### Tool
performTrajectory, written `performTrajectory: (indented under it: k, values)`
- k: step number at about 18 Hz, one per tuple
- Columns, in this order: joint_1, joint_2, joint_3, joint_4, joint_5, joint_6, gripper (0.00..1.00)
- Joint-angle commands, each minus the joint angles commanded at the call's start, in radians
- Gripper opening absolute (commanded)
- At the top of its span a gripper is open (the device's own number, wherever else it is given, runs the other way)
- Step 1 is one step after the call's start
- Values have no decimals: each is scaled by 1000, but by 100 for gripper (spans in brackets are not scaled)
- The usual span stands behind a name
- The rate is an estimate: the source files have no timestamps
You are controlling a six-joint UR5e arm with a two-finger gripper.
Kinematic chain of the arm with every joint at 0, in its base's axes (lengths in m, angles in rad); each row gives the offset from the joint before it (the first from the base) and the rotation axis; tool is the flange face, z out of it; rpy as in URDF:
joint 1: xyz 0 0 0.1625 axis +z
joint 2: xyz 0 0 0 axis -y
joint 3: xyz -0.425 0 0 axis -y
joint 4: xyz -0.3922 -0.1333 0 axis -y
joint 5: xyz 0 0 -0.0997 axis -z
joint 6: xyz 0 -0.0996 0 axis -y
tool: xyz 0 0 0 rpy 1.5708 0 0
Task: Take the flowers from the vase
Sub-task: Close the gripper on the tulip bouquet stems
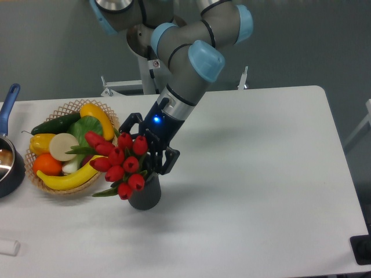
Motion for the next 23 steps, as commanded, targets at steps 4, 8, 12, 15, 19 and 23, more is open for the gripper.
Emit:
performTrajectory:
  k: [4,8,12,15,19,23]
  values:
    - [-2,-2,0,6,0,-3,74]
    - [0,2,3,6,0,-3,56]
    - [0,-2,3,6,0,-3,48]
    - [0,0,3,6,0,-3,44]
    - [9,8,6,6,-14,-8,45]
    - [15,20,26,6,-43,-78,44]
